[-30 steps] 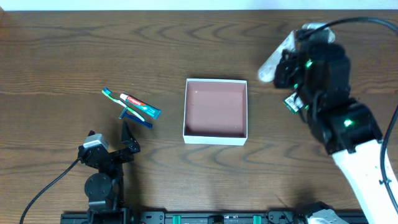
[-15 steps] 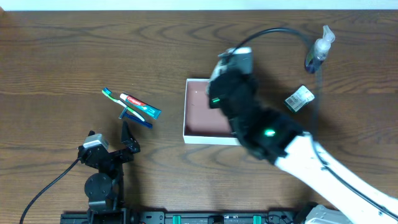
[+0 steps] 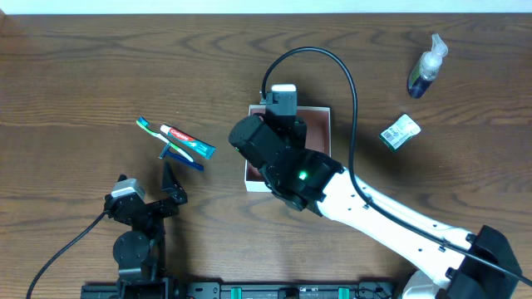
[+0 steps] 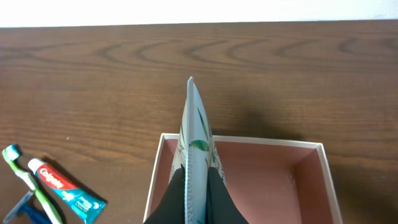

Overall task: Pack container
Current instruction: 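Carry the lotion tube over the box and lower it inside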

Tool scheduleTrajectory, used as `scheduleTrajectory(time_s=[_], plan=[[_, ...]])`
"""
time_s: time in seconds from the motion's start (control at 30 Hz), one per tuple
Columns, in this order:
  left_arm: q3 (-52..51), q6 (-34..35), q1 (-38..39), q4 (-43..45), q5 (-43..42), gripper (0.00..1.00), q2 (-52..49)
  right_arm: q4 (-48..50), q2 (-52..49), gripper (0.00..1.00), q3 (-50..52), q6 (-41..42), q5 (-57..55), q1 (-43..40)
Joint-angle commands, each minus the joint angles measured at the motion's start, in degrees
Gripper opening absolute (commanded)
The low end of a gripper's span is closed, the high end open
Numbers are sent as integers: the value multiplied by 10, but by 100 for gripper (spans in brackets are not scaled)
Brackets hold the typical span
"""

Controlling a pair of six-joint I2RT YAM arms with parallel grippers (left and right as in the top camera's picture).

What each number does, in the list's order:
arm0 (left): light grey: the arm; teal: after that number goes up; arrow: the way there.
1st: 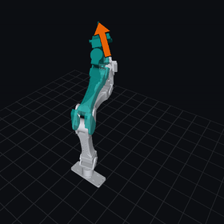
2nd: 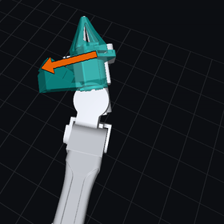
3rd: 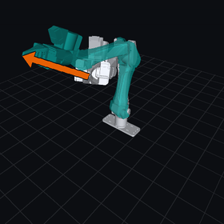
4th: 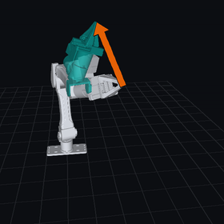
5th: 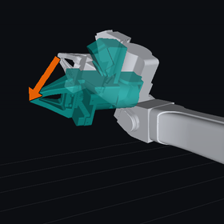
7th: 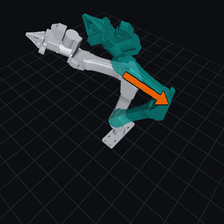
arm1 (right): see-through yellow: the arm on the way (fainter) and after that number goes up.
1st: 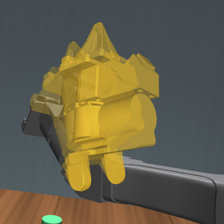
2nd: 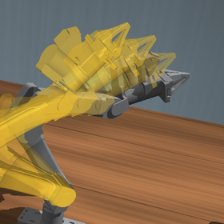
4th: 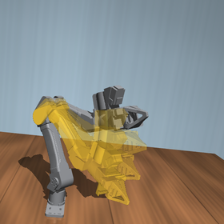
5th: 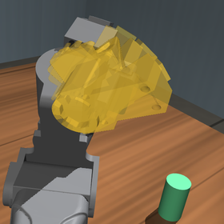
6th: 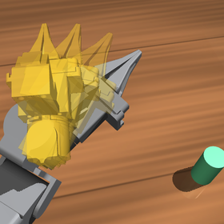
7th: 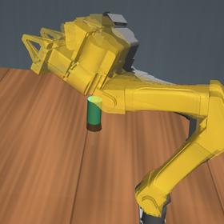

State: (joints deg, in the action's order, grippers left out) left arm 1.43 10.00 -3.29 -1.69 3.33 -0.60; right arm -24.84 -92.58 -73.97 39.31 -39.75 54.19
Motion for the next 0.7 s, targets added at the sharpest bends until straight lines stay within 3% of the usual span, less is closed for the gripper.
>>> scheduleTrajectory(time_s=[0.0, 0.67], plan=[[-12, -12, -2, -21, 5, 98, 3, 11, -6, 1, -12, 36, -37, 2], [-12, -12, -2, -21, 5, 98, 3, 56, -49, 1, -12, 50, -31, -2]])
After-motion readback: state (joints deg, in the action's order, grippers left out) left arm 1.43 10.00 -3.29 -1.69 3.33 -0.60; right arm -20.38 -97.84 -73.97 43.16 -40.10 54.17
